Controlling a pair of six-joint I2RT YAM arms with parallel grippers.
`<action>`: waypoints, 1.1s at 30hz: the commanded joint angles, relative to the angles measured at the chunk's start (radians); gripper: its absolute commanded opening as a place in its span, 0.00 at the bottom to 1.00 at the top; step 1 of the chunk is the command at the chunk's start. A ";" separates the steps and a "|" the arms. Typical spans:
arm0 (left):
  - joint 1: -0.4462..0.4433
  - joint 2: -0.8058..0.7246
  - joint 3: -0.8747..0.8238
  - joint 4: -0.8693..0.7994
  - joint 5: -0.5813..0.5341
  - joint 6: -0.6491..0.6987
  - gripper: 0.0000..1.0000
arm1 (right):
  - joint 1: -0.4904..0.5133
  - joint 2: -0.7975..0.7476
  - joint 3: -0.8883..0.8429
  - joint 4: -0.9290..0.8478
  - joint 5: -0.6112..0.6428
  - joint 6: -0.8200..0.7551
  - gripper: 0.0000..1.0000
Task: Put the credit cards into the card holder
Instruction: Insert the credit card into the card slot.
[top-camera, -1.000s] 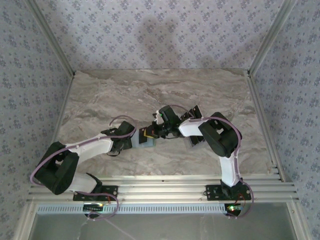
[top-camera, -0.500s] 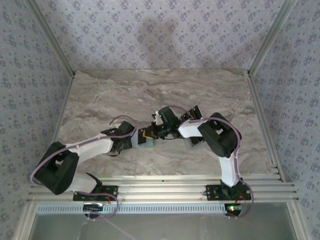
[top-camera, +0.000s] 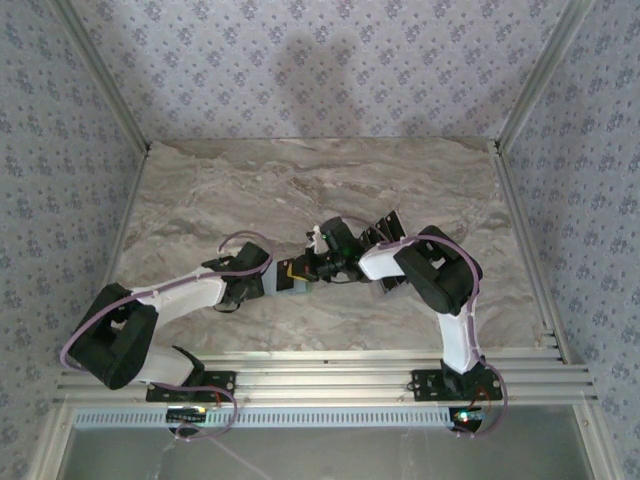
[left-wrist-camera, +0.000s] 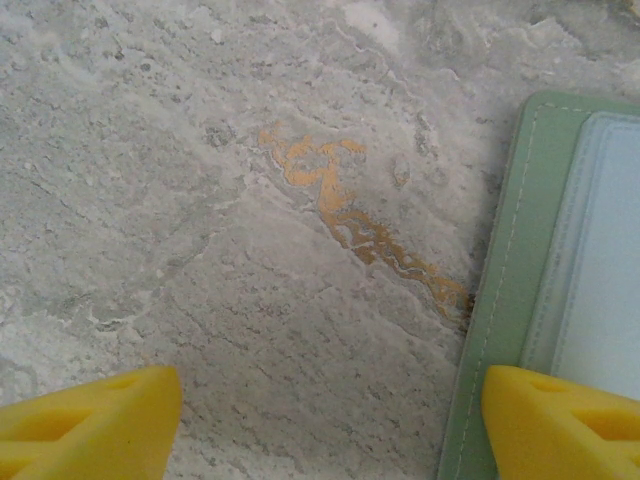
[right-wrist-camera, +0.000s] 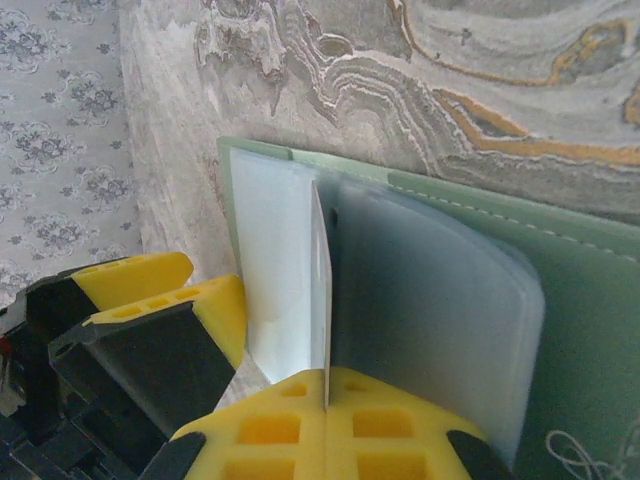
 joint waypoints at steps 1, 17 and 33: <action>0.004 -0.012 -0.012 -0.035 -0.014 -0.006 0.79 | 0.001 0.030 -0.018 0.028 -0.021 0.015 0.00; 0.004 -0.009 -0.012 -0.035 -0.014 -0.006 0.79 | 0.008 0.050 -0.001 0.051 -0.037 0.034 0.00; 0.002 -0.009 -0.013 -0.032 -0.017 -0.007 0.79 | 0.007 0.044 -0.063 0.106 -0.027 0.095 0.00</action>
